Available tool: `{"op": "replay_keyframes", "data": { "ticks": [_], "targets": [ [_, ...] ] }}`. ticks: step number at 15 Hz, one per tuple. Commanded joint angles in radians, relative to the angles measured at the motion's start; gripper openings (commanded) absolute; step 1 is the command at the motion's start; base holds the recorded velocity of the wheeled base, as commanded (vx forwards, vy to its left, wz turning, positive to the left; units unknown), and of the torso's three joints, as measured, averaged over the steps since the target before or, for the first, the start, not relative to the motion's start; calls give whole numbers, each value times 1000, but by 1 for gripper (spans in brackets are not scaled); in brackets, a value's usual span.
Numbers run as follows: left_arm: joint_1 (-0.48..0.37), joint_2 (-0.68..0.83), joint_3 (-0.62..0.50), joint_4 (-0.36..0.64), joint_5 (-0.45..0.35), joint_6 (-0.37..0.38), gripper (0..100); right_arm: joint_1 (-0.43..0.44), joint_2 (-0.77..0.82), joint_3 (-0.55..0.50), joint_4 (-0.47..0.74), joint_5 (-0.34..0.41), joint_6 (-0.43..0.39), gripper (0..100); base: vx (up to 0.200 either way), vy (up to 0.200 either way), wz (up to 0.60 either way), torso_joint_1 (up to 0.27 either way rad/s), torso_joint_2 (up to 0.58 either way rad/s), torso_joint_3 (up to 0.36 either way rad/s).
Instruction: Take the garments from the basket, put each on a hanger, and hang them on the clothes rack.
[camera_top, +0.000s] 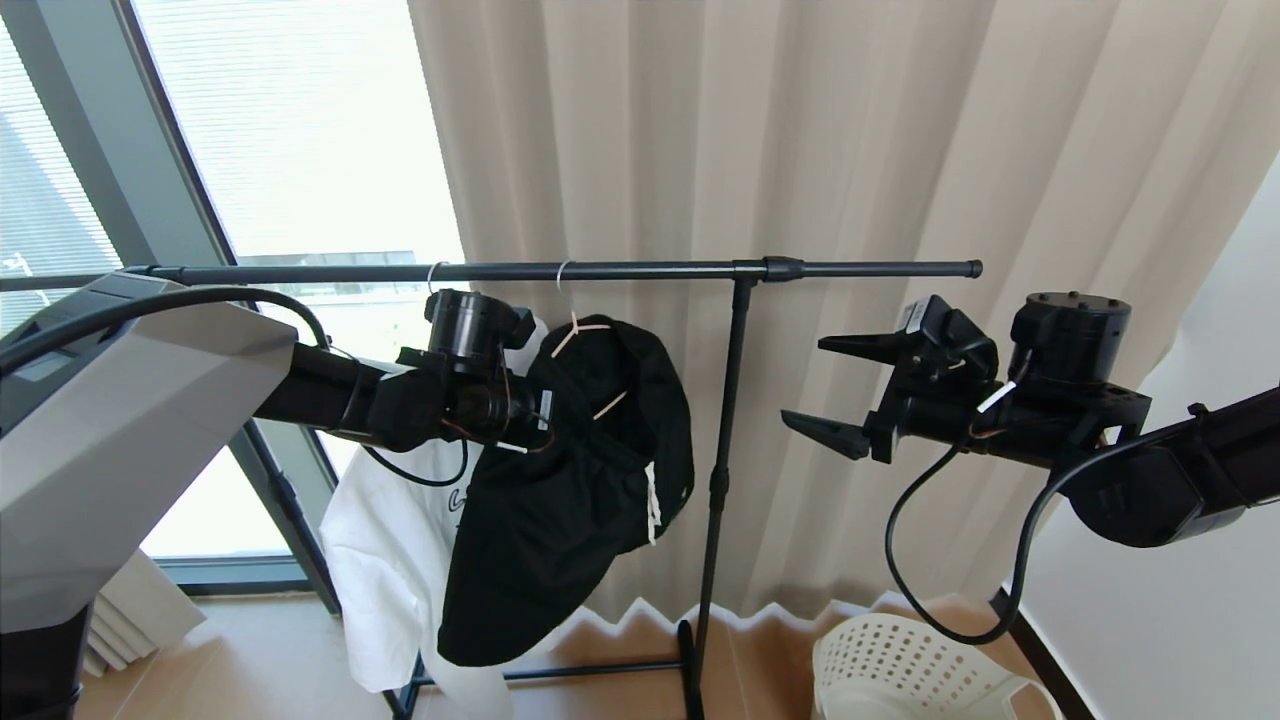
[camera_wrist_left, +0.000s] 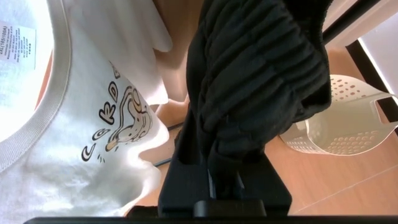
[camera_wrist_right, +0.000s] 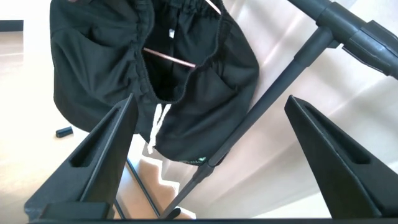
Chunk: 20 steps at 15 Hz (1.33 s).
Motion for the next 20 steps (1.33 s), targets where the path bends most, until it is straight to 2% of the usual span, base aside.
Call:
{"op": "replay_keyframes", "data": {
  "ticks": [1,3,7,12,16,18,20],
  "targets": [
    [0,-7,9,2,0,1,100,1,1,2,0,0,-1,100,0,0,0,0,0,0],
    [0,-42,36,4,0,2,100,1,0,3,0,0,0,100,0,0,0,0,0,0],
    [-3,-182,163,2,0,22,100,2,-10,14,0,0,-1,100,0,0,0,0,0,0],
    [-7,-539,486,2,0,22,100,7,-105,128,-91,2,-1,100,0,0,0,0,0,0],
    [-6,-799,716,2,-1,21,100,21,-224,238,-89,-1,-1,100,0,0,0,0,0,0],
    [-4,-885,799,1,-3,22,100,21,-255,267,-91,-43,0,100,0,0,0,0,0,0],
    [-6,-1010,898,2,-3,22,100,36,-303,293,-91,-124,42,100,0,0,0,0,0,0]
  ]
}}
